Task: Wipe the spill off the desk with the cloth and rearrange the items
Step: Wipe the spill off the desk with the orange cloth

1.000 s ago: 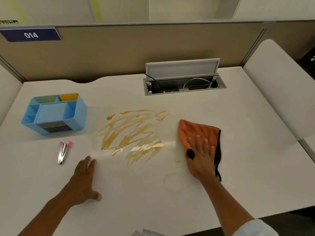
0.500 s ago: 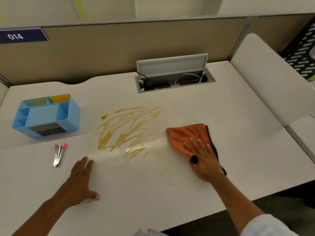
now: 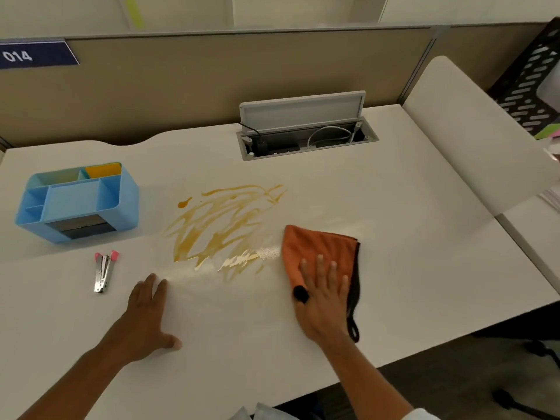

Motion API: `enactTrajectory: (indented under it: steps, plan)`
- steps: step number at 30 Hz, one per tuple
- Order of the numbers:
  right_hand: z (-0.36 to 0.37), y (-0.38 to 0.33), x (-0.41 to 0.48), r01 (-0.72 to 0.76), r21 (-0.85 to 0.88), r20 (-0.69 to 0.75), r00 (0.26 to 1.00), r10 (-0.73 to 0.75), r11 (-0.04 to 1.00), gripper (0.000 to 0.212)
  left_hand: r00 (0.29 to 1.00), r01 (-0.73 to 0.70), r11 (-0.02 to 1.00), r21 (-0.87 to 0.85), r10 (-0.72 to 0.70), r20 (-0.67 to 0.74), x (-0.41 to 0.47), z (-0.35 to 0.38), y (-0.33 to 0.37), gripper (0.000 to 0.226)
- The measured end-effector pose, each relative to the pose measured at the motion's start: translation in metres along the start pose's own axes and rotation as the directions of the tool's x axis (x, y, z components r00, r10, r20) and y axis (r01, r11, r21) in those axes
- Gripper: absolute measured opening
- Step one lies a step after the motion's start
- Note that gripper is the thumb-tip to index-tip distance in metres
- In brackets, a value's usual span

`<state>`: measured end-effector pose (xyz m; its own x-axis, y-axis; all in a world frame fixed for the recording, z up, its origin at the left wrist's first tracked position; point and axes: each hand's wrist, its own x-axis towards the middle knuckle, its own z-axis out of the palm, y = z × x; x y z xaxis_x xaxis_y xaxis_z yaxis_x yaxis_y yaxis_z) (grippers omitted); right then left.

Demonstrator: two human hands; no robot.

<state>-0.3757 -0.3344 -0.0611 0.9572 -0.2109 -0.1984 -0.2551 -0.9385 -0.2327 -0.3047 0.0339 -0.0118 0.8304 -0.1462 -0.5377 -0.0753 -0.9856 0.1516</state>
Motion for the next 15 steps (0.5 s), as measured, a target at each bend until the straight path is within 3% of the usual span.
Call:
enactTrajectory:
  steps: [5, 10, 12, 15]
  plan:
    - [0.01, -0.035, -0.023, 0.305, -0.019, 0.023, 0.952, -0.305, 0.952, 0.077, 1.0, -0.015, 1.0, 0.008, 0.015, 0.001, 0.004, 0.0, -0.001, 0.149]
    - [0.002, 0.009, -0.041, 0.526, -0.071, 0.075, 0.85, -0.521, 0.848, 0.072, 1.0, -0.019, 1.0, 0.011, 0.019, -0.001, 0.005, 0.001, -0.001, 0.149]
    - [-0.007, 0.034, -0.037, 0.552, -0.078, 0.068, 0.834, -0.548, 0.83, 0.068, 1.0, -0.02, 1.0, 0.012, 0.02, 0.0, 0.004, 0.001, -0.003, 0.149]
    - [-0.026, 0.071, -0.018, 0.462, -0.102, 0.039, 0.887, -0.46, 0.881, 0.066, 1.0, -0.017, 1.0, 0.013, 0.017, -0.004, 0.003, -0.002, -0.003, 0.15]
